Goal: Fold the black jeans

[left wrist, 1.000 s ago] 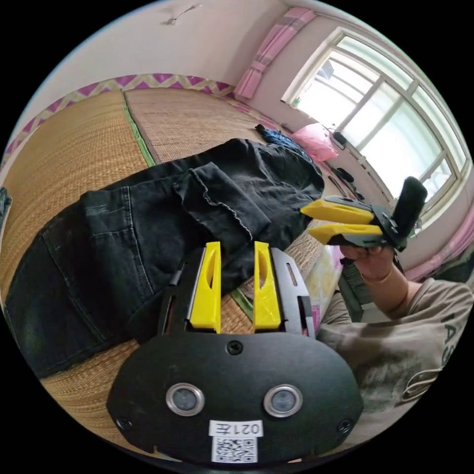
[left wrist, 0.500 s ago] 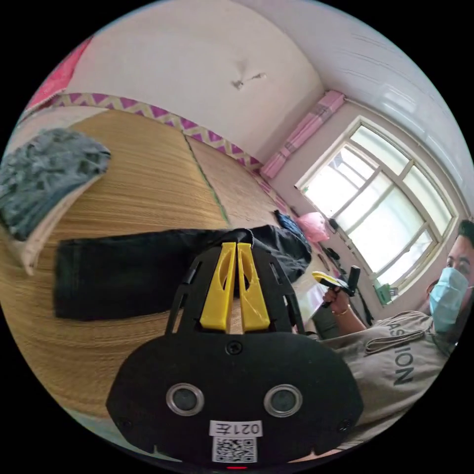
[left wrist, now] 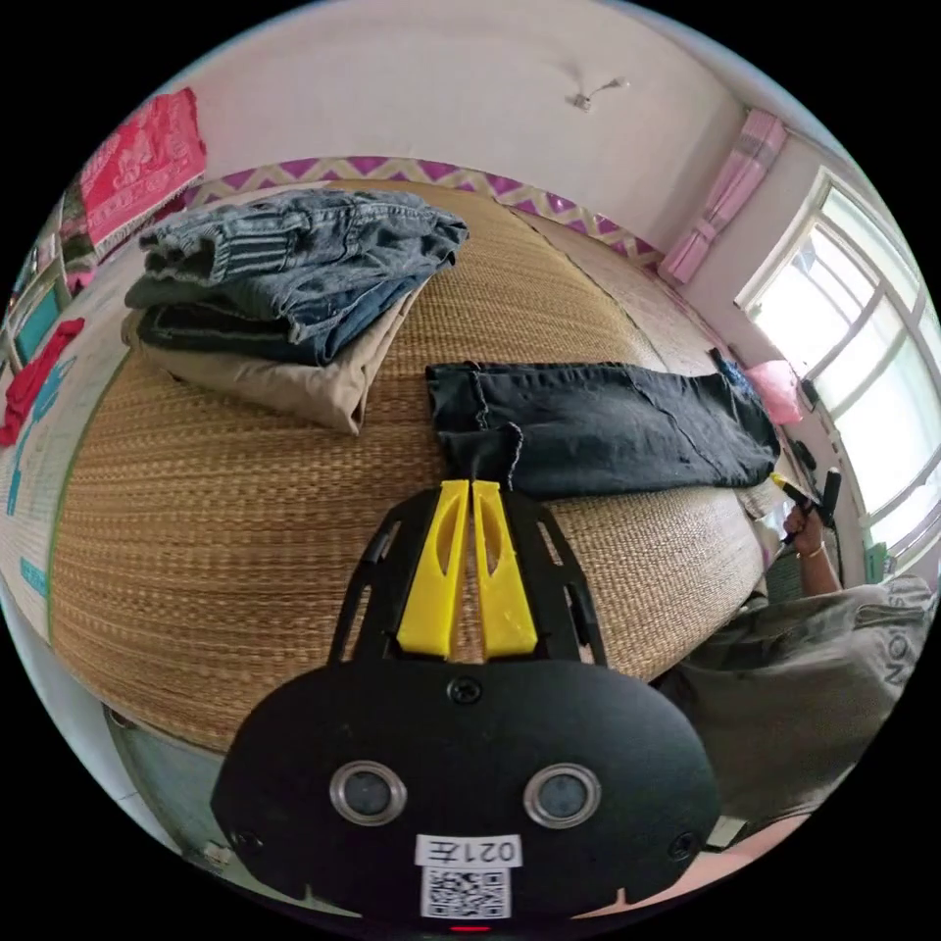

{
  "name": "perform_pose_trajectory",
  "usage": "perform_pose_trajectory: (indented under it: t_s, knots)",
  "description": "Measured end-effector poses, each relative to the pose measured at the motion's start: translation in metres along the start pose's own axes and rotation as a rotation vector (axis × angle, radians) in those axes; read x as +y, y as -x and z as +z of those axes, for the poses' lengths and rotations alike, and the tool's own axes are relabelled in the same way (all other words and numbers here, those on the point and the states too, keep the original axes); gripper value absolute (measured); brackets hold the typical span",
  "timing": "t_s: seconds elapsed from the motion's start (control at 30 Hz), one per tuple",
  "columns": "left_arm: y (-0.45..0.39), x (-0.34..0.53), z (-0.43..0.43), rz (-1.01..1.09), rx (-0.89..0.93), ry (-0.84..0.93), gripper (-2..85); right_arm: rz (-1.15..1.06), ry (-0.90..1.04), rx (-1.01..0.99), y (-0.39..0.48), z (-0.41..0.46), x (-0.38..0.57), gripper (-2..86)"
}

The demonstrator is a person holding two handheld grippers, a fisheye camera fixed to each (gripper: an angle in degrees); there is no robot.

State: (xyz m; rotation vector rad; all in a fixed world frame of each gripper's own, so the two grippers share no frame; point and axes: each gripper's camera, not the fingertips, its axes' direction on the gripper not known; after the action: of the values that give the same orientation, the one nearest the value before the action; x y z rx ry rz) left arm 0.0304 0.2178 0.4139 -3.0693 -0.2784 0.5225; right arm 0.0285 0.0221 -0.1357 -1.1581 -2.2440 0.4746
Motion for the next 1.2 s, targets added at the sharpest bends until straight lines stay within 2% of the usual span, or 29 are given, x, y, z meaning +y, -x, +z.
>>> perform_pose_trajectory:
  t_s: [0.1,0.2,0.27,0.33,0.4,0.53,0.67,0.9,1.0,1.07,1.2]
  knots:
    - [0.021,0.000,-0.003,-0.163,0.126,0.044,-0.8,-0.029,0.051,0.020,0.006,0.003,-0.007,9.1]
    - [0.016,-0.001,-0.023,-0.201,0.075,-0.030,-0.6,-0.067,0.043,0.043,0.011,-0.009,-0.020,7.8]
    - [-0.018,-0.016,-0.035,-0.086,0.015,-0.105,-0.3,-0.090,0.027,0.070,0.005,-0.025,-0.043,6.5]
    - [-0.051,-0.036,-0.031,0.033,-0.001,-0.105,0.4,-0.111,0.018,0.104,-0.006,-0.037,-0.069,5.5]
    - [-0.087,-0.060,-0.016,0.170,-0.035,-0.075,1.7,-0.165,0.028,0.168,-0.018,-0.041,-0.098,4.4]
    - [-0.151,-0.110,0.044,0.443,-0.120,0.059,5.2,-0.399,0.182,0.322,-0.051,-0.004,-0.168,5.1]
    - [-0.173,-0.151,0.102,0.539,-0.045,0.162,6.7,-0.611,0.234,0.295,-0.072,0.041,-0.229,8.8]
    - [-0.197,-0.172,0.144,0.659,-0.046,0.215,7.5,-0.763,0.451,0.183,-0.082,0.119,-0.305,11.4]
    - [-0.194,-0.171,0.146,0.660,-0.029,0.220,6.3,-0.753,0.575,0.082,-0.090,0.142,-0.319,9.1]
    - [-0.191,-0.164,0.138,0.663,-0.046,0.188,0.6,-0.735,0.638,0.021,-0.091,0.140,-0.325,2.2]
    - [-0.184,-0.146,0.115,0.658,-0.055,0.090,-0.7,-0.790,0.494,0.043,-0.069,0.092,-0.316,-0.2]
